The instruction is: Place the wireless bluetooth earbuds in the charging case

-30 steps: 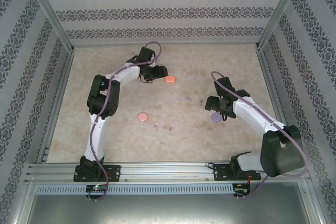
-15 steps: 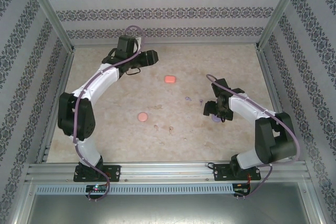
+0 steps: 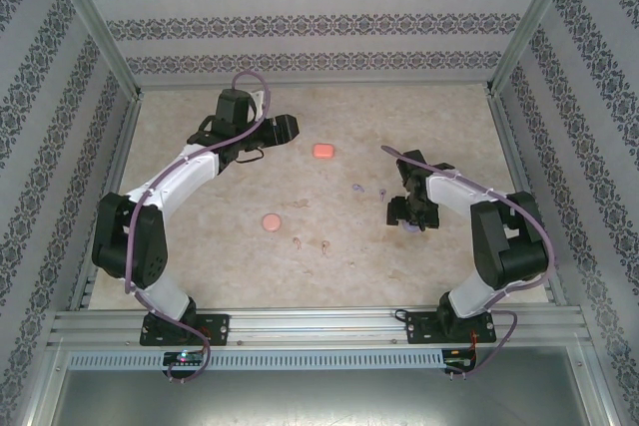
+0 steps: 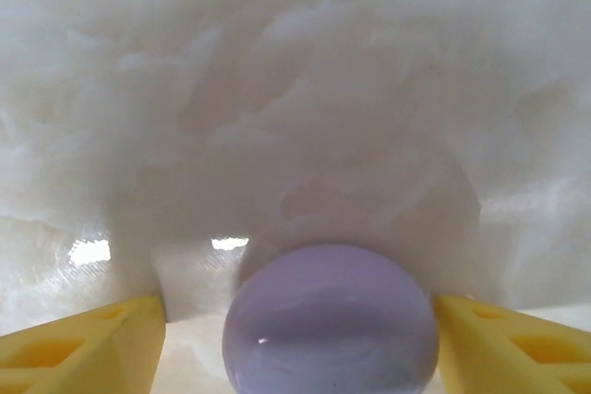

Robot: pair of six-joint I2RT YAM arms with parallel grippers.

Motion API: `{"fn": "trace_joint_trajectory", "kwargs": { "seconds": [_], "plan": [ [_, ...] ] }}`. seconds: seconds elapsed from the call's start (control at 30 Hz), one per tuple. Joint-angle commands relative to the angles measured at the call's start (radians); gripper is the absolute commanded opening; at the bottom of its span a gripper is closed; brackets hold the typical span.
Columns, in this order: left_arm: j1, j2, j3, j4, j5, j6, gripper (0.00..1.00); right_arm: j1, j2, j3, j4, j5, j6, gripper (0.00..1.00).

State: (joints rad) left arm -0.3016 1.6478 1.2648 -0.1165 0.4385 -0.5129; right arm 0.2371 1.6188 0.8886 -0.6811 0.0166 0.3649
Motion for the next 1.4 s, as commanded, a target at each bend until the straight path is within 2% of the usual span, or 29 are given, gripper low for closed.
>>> {"fn": "trace_joint_trajectory", "kwargs": {
  "seconds": [0.0, 0.27, 0.47, 0.6, 0.7, 0.87, 1.03, 1.2, 1.37],
  "plan": [
    [-0.008, -0.039, -0.007, 0.060, 0.044, -0.003, 0.74, -0.015, 0.034, 0.031, -0.030, -0.002, -0.055, 0.74],
    [-0.011, -0.044, -0.025, 0.090, 0.110, 0.017, 0.78, -0.021, 0.063, 0.047, -0.043, 0.000, -0.062, 0.66],
    [-0.011, -0.053, -0.027, 0.077, 0.152, 0.066, 0.78, -0.025, 0.052, 0.050, -0.048, -0.024, -0.059, 0.49],
    [-0.010, -0.056, -0.042, 0.071, 0.108, 0.060, 0.78, -0.021, 0.028, 0.040, -0.039, -0.081, -0.041, 0.44],
    [-0.010, -0.061, -0.095, 0.136, 0.058, 0.006, 0.78, -0.011, -0.024, 0.016, -0.016, -0.122, 0.006, 0.42],
    [-0.011, -0.059, -0.189, 0.251, -0.011, -0.103, 0.78, 0.015, -0.148, -0.032, 0.063, -0.209, 0.157, 0.38],
    [-0.028, -0.034, -0.266, 0.419, 0.052, -0.147, 0.76, 0.048, -0.230, -0.023, 0.173, -0.259, 0.363, 0.39],
    [-0.071, -0.028, -0.336, 0.579, 0.056, -0.141, 0.76, 0.097, -0.206, 0.084, 0.275, -0.230, 0.565, 0.39],
    [-0.117, -0.026, -0.404, 0.746, 0.069, -0.111, 0.75, 0.146, -0.119, 0.227, 0.349, -0.197, 0.710, 0.39]
  ]
}}
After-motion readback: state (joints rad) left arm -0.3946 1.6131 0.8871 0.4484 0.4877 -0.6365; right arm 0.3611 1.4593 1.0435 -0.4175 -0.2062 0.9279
